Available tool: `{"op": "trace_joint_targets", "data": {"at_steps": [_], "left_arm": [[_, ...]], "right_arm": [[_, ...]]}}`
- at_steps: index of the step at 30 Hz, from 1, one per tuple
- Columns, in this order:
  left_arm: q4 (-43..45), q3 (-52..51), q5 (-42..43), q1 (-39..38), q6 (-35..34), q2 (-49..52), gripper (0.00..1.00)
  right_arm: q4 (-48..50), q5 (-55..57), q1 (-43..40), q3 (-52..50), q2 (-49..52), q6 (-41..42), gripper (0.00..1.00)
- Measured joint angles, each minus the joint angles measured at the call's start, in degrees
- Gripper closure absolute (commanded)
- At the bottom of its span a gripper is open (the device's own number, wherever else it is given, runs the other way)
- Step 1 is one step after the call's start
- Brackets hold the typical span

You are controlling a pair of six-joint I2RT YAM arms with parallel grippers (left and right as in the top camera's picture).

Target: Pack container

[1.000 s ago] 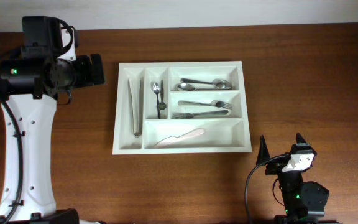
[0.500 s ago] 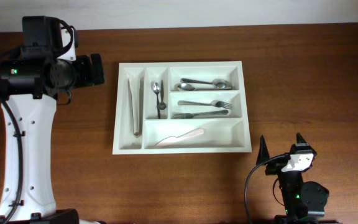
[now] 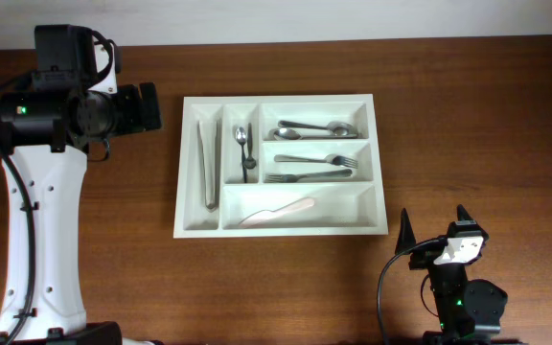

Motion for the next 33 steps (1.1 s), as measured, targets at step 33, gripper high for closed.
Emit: {"op": "trace_joint_targets", "data": {"at_steps": [33], "left_arm": [[12.39,-11.08,-4.52,0.0,0.0,-54.18,0.01]], "right_arm": [[0.0,0.02,0.0,0.0,-0.02,0.02,0.01]]}}
